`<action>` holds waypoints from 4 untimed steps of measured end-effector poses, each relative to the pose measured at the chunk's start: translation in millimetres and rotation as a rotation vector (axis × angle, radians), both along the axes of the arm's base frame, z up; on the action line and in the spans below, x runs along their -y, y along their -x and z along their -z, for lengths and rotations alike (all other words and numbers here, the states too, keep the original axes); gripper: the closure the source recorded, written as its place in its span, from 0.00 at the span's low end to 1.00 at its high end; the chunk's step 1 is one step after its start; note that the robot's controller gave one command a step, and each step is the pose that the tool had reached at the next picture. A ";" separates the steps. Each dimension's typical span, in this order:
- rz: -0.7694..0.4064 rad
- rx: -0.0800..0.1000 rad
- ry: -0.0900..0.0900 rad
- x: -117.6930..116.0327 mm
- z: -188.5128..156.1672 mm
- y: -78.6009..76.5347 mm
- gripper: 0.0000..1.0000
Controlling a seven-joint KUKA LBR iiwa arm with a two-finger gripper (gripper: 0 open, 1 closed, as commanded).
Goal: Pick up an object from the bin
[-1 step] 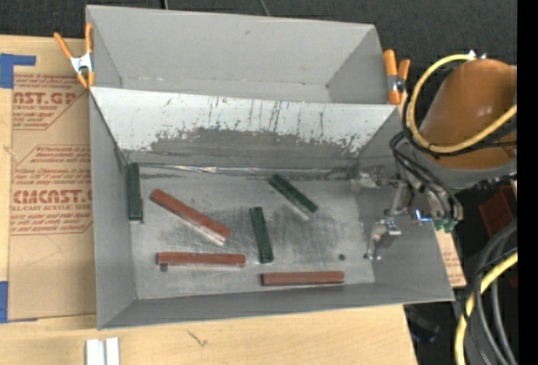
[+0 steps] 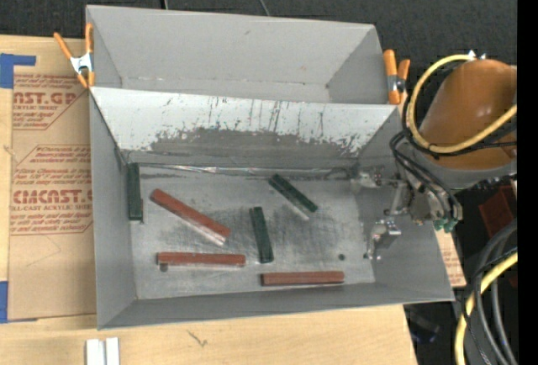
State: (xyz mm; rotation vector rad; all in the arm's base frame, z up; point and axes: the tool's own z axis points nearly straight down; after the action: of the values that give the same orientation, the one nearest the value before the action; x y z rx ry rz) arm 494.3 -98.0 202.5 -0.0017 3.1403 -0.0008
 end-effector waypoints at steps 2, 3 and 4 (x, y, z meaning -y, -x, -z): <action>-0.053 -0.002 -0.001 -23.5 111.2 9.4 1.00; -0.053 -0.002 -0.001 -23.5 111.3 9.5 1.00; -0.082 -0.003 -0.001 -30.3 74.4 6.4 1.00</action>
Offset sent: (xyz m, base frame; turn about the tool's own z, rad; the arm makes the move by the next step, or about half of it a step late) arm -0.0093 0.0228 -0.1105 -0.0524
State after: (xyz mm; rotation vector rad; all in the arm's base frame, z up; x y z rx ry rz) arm 487.9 -67.7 128.0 -0.1305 3.1403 0.0005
